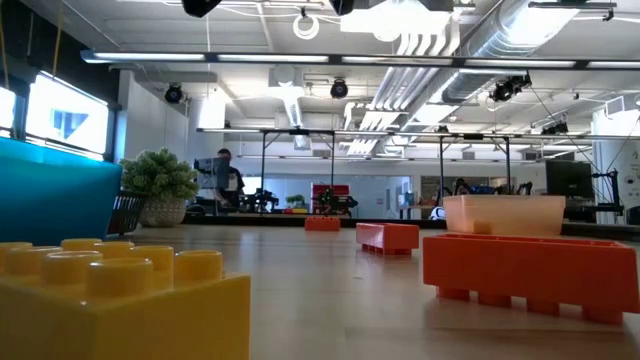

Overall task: Sort & place blocks by color
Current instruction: Put the red game piece into the black bin

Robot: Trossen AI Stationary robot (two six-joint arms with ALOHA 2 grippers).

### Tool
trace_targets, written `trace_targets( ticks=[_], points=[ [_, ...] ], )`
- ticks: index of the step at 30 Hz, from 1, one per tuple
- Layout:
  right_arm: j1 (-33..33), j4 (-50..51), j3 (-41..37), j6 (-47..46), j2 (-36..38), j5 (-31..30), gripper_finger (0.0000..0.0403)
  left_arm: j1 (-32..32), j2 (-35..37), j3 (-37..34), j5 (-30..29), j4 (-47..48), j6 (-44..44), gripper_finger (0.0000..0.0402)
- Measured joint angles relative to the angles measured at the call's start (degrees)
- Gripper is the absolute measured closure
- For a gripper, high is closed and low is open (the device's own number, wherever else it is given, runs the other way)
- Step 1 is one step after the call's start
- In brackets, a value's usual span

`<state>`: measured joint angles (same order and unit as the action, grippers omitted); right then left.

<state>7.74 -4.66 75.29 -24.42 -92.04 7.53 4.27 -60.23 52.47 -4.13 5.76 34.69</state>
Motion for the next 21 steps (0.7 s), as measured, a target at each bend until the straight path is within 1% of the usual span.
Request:
trace_targets(
  ticks=[7, 12, 21],
  points=[
    [-0.58, -1.17, 0.07, -1.03, -0.54, -0.11, 0.0291, -0.04, 0.07, 0.00, 1.50, -0.57, -0.91, 0.0158],
    [-0.55, -3.13, 0.07, -1.51, -0.54, -0.56, 0.0291, -0.04, 0.09, 0.00, 1.68, -1.31, -1.28, 0.0158],
    [-0.69, -2.68, 0.07, -1.64, -0.15, -1.58, 0.0291, -0.31, 0.02, 0.00, 1.54, -1.15, -2.50, 0.0158]
  ],
)
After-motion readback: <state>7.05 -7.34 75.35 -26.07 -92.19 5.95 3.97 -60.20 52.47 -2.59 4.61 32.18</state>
